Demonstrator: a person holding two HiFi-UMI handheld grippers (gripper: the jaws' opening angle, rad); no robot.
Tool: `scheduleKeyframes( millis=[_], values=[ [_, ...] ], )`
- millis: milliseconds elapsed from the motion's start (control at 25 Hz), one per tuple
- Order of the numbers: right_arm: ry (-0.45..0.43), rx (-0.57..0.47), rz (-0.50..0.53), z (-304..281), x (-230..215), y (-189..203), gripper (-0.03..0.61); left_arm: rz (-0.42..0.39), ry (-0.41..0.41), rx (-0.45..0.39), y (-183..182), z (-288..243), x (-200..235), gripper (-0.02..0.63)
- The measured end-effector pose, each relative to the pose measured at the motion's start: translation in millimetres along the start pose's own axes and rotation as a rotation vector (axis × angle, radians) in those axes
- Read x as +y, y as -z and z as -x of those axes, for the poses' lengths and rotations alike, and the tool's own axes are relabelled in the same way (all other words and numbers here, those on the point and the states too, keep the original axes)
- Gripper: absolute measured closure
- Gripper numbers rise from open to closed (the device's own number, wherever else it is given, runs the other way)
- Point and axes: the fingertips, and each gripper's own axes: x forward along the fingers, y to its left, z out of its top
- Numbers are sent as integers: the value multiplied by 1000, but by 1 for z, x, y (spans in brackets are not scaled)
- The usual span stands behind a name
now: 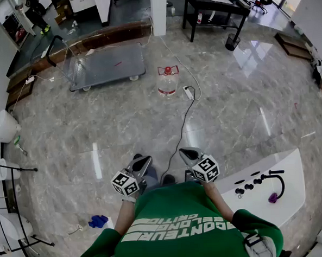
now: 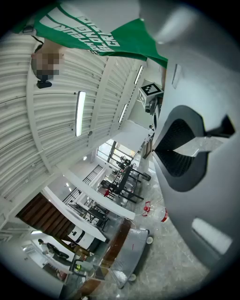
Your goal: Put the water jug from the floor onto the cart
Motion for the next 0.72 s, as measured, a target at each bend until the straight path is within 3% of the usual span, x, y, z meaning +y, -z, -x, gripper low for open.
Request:
scheduleKeyframes(
  millis=[720],
  values=[
    [-10,-24,-15,-5,16,5,586,-8,7,22,8,13,-10,604]
  ],
)
